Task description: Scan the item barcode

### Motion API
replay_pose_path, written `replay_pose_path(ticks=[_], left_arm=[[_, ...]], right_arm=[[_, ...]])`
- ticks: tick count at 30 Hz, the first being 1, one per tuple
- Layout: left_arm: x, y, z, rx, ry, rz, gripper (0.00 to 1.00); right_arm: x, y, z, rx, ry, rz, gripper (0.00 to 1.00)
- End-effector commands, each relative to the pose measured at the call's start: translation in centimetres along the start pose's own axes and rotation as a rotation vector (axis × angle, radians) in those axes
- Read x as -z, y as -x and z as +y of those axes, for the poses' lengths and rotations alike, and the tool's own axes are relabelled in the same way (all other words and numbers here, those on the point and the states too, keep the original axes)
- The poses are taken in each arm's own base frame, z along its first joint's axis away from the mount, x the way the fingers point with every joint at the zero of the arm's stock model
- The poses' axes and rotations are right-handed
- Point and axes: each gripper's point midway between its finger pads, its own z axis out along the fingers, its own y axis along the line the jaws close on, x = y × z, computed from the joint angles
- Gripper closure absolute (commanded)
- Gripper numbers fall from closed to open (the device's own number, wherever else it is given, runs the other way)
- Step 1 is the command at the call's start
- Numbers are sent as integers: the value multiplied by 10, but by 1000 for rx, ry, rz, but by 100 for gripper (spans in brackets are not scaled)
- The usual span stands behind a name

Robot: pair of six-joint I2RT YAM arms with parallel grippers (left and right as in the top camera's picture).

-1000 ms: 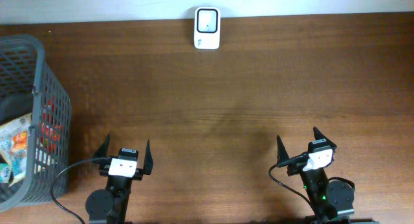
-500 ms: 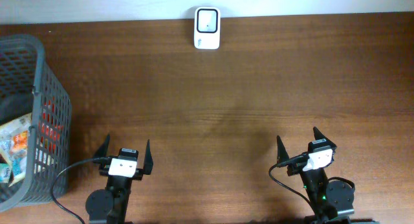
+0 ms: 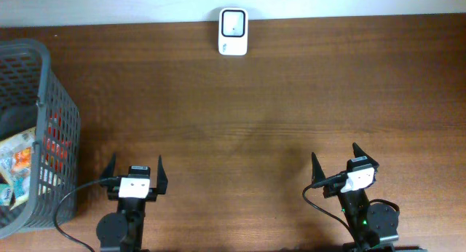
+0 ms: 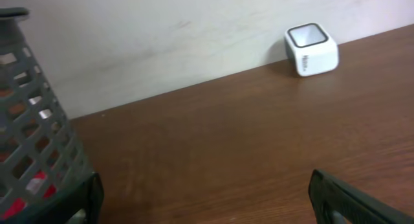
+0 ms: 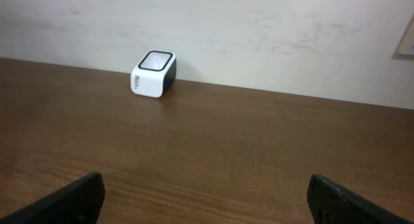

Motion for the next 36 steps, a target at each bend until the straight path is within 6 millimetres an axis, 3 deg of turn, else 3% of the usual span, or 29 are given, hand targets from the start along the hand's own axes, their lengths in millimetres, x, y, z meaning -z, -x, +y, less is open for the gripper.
replay_pose_path(ticks=[1, 4, 7, 10, 13, 14, 19, 23, 25, 27, 30, 33, 34, 36], left_arm=[[0, -3, 6, -9, 39, 9, 1], [0, 3, 2, -7, 13, -19, 1], [4, 34, -12, -13, -85, -139, 1], [11, 84, 6, -15, -50, -185, 1], [4, 136, 21, -15, -45, -186, 1], [-5, 165, 29, -14, -52, -175, 1], [-60, 252, 51, -6, -111, 20, 1], [-91, 304, 70, 0, -147, 238, 1], [-97, 330, 60, 17, -251, 270, 1], [-102, 340, 58, 23, -282, 278, 1], [-109, 335, 52, 28, -309, 295, 1], [-110, 325, 70, 20, -221, 341, 1], [-112, 317, 86, 72, -134, 376, 1], [-102, 285, 152, 364, 235, 482, 1]], right_arm=[[0, -2, -1, -8, -8, 3, 1], [0, -2, -1, -8, -7, 3, 1], [0, -2, -1, -8, -7, 3, 1], [0, -2, -1, -8, -7, 3, 1], [0, -2, -1, -8, -7, 3, 1], [0, -2, -1, -8, -7, 3, 1], [0, -2, -1, -8, -7, 3, 1], [0, -2, -1, -8, -7, 3, 1], [0, -2, -1, -8, -7, 3, 1], [0, -2, -1, -8, -7, 3, 1], [0, -2, -1, -8, -7, 3, 1], [0, -2, -1, -8, -7, 3, 1], [0, -2, -1, -8, -8, 3, 1], [0, -2, -1, -8, -7, 3, 1]])
